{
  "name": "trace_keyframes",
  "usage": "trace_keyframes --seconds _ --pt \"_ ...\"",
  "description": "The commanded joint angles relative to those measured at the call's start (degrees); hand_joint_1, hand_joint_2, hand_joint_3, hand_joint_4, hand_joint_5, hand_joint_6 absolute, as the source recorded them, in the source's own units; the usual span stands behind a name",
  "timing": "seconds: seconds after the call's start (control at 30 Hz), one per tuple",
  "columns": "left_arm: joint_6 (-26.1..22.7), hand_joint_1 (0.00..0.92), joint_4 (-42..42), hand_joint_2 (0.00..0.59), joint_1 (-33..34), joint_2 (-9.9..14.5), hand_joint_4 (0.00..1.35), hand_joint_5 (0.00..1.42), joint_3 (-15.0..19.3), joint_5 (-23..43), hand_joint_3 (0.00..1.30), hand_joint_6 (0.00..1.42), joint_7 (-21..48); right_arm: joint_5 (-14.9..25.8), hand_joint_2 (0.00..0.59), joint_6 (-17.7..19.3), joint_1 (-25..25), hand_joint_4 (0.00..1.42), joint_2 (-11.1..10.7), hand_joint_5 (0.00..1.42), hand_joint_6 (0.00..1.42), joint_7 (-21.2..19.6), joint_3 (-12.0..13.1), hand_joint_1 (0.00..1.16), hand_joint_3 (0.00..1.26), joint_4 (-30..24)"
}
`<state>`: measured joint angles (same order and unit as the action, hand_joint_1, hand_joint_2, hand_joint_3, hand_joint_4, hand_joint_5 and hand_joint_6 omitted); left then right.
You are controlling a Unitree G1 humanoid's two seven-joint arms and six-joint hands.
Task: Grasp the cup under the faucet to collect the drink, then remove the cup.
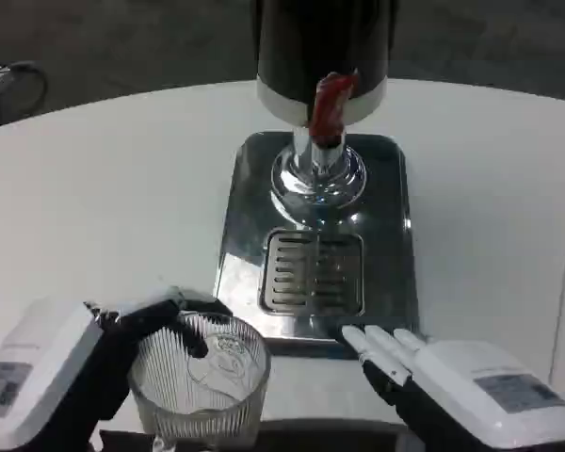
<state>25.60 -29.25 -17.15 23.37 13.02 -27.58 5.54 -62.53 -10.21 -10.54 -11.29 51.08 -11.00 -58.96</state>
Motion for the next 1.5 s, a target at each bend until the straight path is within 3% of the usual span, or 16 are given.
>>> trace_keyframes --seconds 0.03,0.53,0.9,1.03,1.3,1.5 --pt "0.2 0.487 0.2 0.002 -0.5 -0.2 1.13 1.37 0.8 1.0 1.04 1.42 -0.6 -0.1 0.459 0.6 -0.4 0.00 0.2 0.00 0.00 0.9 0.0 0.24 0.01 -1.0" --pt "-0.2 0.492 0.5 0.000 0.0 -0.3 1.13 1.37 0.5 1.0 1.04 1.42 -0.5 0.4 0.459 0.7 -0.5 0.00 0.1 0.00 0.00 0.9 0.7 0.24 0.02 -1.0" --pt "-2.6 0.493 2.9 0.000 6.3 -1.3 1.13 1.37 -2.2 -1.1 1.04 1.42 -1.0 -0.6 0.459 1.2 -0.6 0.00 1.6 0.00 0.00 1.3 0.9 0.24 0.02 -1.0" --pt "-3.8 0.493 5.0 0.000 10.1 -1.2 1.13 1.37 -3.7 -2.3 1.04 1.42 -1.0 0.3 0.459 3.0 -2.0 0.00 2.7 0.00 0.00 0.5 3.5 0.24 0.02 -1.0" --pt "-7.9 0.493 16.1 0.000 22.6 -0.7 1.13 1.37 -8.4 -8.3 1.04 1.42 -3.0 6.1 0.459 10.4 -6.5 0.00 5.9 0.00 0.00 -0.5 12.7 0.24 0.02 -1.0" --pt "-10.1 0.493 23.5 0.000 29.8 -0.4 1.13 1.37 -11.3 -11.6 1.04 1.42 -5.5 8.6 0.459 13.7 -7.3 0.00 7.6 0.00 0.00 0.4 16.5 0.24 0.02 -1.0"
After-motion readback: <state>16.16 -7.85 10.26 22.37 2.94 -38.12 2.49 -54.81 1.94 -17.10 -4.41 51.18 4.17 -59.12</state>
